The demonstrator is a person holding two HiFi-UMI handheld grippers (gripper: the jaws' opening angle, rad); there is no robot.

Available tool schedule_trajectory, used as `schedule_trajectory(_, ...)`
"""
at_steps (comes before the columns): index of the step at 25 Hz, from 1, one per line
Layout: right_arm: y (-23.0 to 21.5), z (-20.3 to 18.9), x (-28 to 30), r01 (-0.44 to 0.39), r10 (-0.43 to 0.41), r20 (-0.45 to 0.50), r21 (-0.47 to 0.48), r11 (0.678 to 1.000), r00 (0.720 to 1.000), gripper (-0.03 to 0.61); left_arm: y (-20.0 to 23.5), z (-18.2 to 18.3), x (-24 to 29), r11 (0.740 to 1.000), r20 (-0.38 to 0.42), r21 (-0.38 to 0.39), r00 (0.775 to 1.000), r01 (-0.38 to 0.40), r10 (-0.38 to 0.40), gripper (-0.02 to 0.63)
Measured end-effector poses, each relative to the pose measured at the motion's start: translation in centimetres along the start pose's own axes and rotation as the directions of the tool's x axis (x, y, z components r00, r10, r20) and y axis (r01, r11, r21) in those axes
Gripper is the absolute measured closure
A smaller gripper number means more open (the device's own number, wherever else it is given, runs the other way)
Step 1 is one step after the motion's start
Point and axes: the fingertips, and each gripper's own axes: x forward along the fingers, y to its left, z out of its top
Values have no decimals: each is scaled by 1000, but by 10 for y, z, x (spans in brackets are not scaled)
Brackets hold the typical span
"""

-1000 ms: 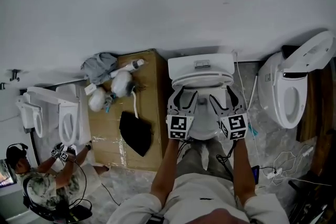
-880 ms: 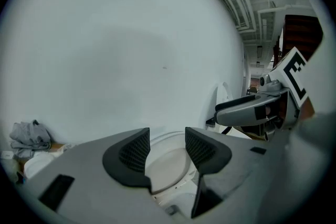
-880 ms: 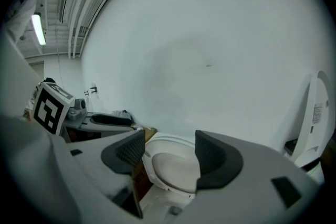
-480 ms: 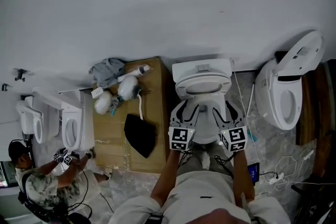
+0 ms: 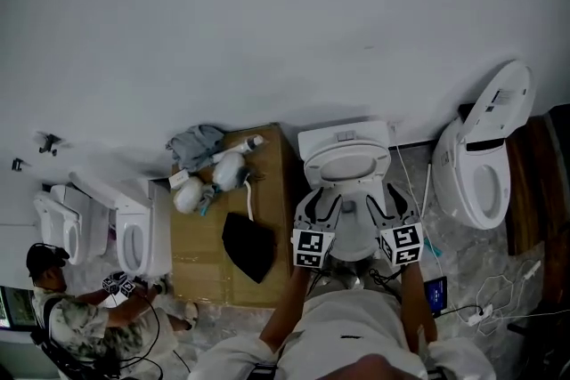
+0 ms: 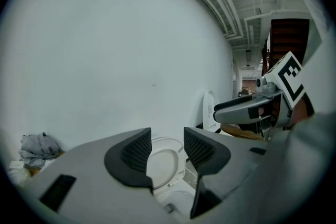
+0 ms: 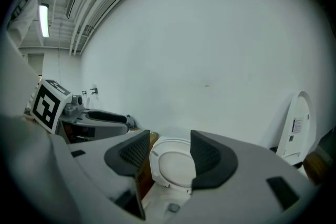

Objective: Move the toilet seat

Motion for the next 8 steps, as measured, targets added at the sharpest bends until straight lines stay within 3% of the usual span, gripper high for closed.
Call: schedule_trajectory(8,10,10,-11,23,-23,24,9,1000,999,318,2,11,-15,1000,17,27,1000,13,-14,400)
